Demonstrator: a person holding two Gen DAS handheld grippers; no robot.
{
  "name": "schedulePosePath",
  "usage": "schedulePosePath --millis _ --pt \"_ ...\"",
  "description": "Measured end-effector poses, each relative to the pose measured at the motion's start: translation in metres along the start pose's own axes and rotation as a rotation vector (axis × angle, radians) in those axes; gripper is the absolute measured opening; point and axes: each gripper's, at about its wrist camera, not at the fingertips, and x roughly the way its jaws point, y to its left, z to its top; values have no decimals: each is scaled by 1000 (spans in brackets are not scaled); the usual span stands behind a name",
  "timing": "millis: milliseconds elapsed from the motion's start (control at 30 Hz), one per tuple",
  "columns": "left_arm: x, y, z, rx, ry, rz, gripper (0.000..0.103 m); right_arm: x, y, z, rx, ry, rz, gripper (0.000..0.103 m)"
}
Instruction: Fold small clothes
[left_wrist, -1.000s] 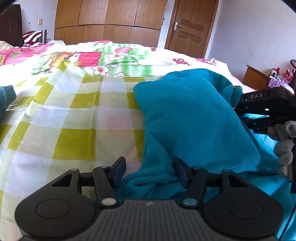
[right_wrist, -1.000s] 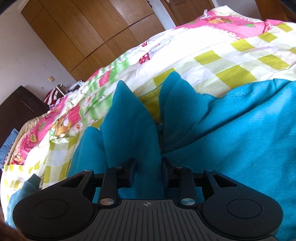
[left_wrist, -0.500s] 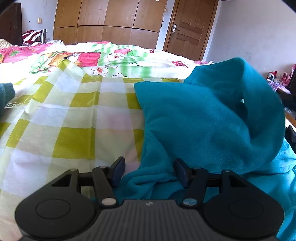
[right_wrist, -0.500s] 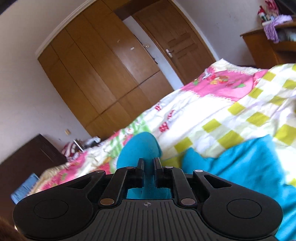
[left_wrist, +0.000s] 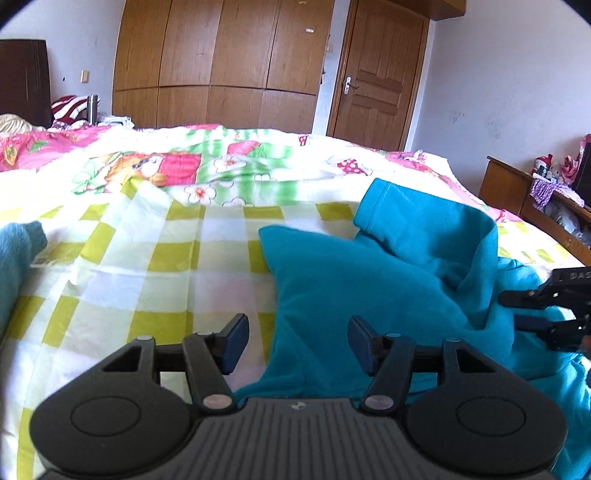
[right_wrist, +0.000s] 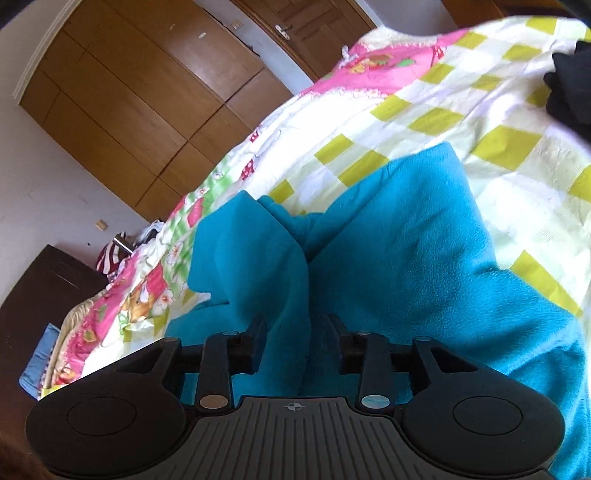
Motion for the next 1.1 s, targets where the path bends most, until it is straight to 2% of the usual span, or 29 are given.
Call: schedulePosePath --millis 100,167,267,367,433,467,567,667,700,733,767,833,900,1000,1100 --pt "8 -14 11 63 -3 -12 72 23 -14 -3 133 69 86 36" --pt "21 -23 13 110 18 -2 72 31 -17 -7 218 95 197 36" --pt "37 -25 12 111 65 -15 72 38 -19 -12 344 92 354 36" --pt "43 -25 4 124 86 6 72 25 -20 -16 448 14 505 36" --pt "44 -23 0 126 93 6 72 8 -17 -20 444 -60 614 36" --pt "44 -23 0 126 95 8 72 2 -14 -21 423 -86 633 36" --pt "44 -23 0 133 101 13 72 -16 -5 -18 331 -172 565 36" --pt "46 -24 -1 143 101 16 72 -51 2 -6 244 -317 583 36" --pt "46 -24 -1 142 101 15 73 -61 1 -4 227 -346 575 36" --pt "46 -25 -1 143 99 16 73 -66 2 -3 210 -340 533 36" --pt "46 -25 -1 143 100 17 73 -64 3 -2 174 -297 478 37" --pt "45 -26 0 142 100 20 73 -55 3 -6 86 -220 311 38" --pt "41 -26 2 137 90 23 73 -38 -2 -10 52 -122 191 38" --pt "32 -26 15 108 32 -3 73 -17 -12 -15 76 -18 135 38" --pt "32 -31 33 121 -29 -12 73 -3 -22 -17 126 51 154 39"
